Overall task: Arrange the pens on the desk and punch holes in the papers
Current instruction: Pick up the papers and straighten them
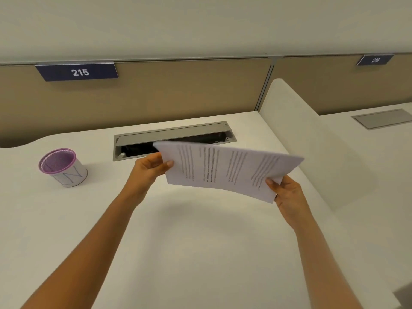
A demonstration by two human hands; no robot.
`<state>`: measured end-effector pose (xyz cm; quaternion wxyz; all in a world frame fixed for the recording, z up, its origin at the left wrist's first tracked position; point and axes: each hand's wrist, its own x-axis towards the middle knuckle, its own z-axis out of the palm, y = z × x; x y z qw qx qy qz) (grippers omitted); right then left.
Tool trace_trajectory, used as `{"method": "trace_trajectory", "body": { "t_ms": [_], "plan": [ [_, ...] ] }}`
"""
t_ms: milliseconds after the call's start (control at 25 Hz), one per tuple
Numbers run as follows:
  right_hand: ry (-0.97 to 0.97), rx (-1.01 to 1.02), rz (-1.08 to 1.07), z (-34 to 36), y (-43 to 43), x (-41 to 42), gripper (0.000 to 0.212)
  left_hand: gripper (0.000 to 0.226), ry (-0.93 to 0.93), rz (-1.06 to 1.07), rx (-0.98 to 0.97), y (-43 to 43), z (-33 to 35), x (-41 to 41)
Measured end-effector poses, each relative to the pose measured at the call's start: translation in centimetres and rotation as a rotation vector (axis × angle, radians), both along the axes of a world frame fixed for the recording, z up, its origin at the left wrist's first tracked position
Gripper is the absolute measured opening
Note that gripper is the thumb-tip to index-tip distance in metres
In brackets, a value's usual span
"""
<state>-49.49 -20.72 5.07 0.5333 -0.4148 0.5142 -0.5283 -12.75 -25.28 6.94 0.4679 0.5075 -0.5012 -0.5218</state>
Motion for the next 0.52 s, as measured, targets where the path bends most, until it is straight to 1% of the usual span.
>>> {"method": "trace_trajectory", "body": {
  "t_ms": [80,160,280,400,520],
  "plan": [
    [0.029,0.03,0.02,-1.2,0.1,-0.4,0.034,0.018,-0.078,-0.004,0.002,0.6,-1.0,-0.1],
    [0.034,0.077,0.044,-2.9,0.5,-0.4,0.038,0.024,-0.143,-0.027,0.051,1.6,-2.8,-0.2],
    [0.021,0.165,0.032,-5.4,1.4,-0.1,0.037,0.021,-0.181,-0.077,0.128,2.7,-4.6,-1.0],
    [0.018,0.152,0.015,-5.1,1.1,0.0,0.035,0.018,-0.147,-0.035,0.102,2.3,-4.1,-1.5],
    [0.009,0.096,0.039,-2.7,-0.2,-0.7,0.038,0.017,-0.033,0.038,0.131,1.5,-3.0,-1.5]
  ]
}}
